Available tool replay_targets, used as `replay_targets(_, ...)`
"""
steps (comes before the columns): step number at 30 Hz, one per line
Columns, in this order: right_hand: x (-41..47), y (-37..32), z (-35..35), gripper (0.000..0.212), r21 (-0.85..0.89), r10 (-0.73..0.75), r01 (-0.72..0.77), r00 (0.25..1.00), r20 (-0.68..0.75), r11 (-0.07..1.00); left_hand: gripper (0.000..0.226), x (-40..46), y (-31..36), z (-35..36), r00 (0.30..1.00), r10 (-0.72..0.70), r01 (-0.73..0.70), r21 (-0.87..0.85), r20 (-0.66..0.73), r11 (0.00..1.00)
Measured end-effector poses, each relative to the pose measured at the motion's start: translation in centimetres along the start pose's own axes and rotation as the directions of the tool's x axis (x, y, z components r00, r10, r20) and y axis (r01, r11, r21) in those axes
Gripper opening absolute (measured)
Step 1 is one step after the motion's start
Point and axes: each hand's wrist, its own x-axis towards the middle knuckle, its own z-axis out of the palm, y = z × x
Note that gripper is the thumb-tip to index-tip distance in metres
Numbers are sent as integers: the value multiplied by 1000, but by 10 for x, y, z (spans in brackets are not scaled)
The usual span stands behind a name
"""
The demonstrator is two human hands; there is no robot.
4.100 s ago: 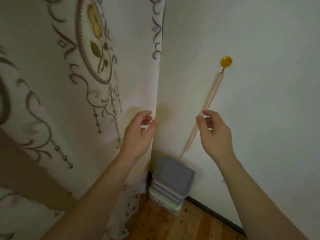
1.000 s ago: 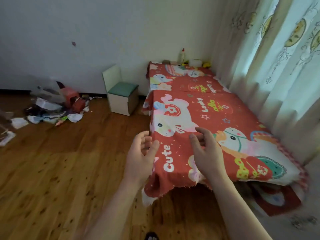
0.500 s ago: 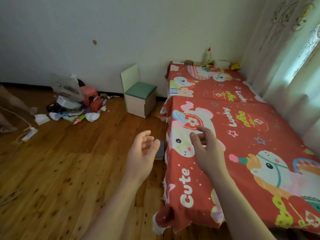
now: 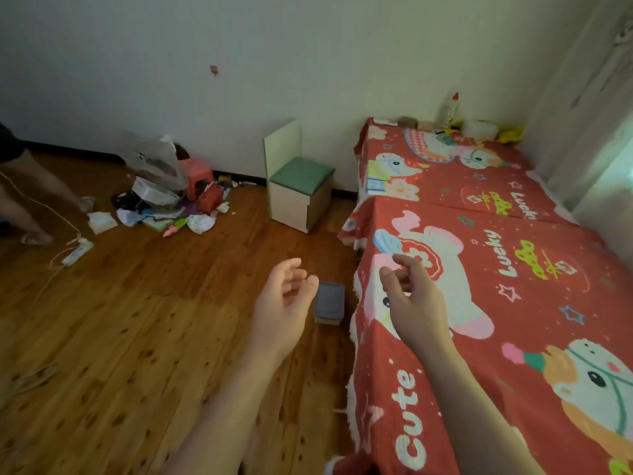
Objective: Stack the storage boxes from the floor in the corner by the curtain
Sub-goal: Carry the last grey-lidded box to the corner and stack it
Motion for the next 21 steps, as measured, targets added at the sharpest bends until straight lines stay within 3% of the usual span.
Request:
replay_targets(8, 58, -25, 85, 40, -38, 58, -61, 996, -61, 997, 42, 107, -29, -47, 993, 9, -15, 52, 115, 999)
replay_targets(17, 125, -65, 164, 22, -6, 85, -86, 991, -106, 996, 43, 223, -42, -90, 979, 71, -84, 56, 193, 995)
replay_targets(21, 147, -67, 182, 27, -38, 74, -80, 987, -144, 996, 43, 253, -43, -91, 975, 70, -81, 45, 210, 996)
